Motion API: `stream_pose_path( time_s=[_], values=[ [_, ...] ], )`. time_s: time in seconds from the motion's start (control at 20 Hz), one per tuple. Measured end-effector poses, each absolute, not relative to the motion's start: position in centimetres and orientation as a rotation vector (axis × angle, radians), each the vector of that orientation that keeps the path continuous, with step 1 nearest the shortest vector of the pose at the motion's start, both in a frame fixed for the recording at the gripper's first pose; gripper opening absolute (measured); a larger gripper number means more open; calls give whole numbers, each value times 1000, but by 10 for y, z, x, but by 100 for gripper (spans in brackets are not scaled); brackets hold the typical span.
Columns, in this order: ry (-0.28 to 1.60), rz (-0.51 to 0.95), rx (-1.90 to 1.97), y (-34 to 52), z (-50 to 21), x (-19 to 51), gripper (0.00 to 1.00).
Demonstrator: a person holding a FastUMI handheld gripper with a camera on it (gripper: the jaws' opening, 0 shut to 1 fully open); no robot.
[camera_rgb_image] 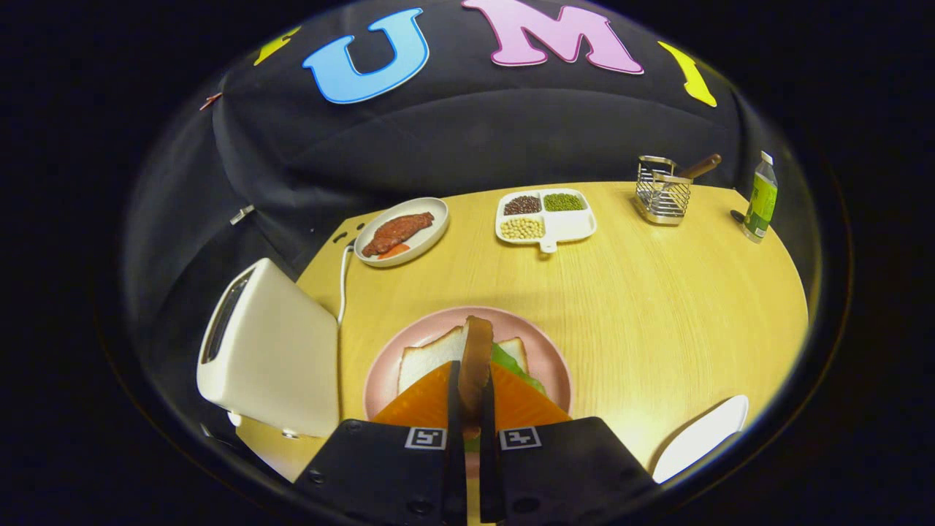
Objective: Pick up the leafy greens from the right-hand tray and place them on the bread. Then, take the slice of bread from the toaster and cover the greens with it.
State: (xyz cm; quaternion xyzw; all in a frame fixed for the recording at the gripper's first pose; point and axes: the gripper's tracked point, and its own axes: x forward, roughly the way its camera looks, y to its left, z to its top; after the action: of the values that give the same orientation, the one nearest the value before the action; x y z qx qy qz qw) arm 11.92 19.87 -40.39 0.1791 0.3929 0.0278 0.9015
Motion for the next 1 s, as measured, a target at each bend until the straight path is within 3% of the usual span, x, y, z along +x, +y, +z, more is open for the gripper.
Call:
stream_pose_path(
  time_s=[0.15,0.4,0.65,0.8,1.0],
  values=[
    [835,57,364,194,-418,121,15],
    [880,30,316,177,-439,120,53],
    [843,53,252,169,-432,119,67],
    [782,90,211,167,-414,115,87],
    [696,139,203,163,-376,106,97]
  ],
)
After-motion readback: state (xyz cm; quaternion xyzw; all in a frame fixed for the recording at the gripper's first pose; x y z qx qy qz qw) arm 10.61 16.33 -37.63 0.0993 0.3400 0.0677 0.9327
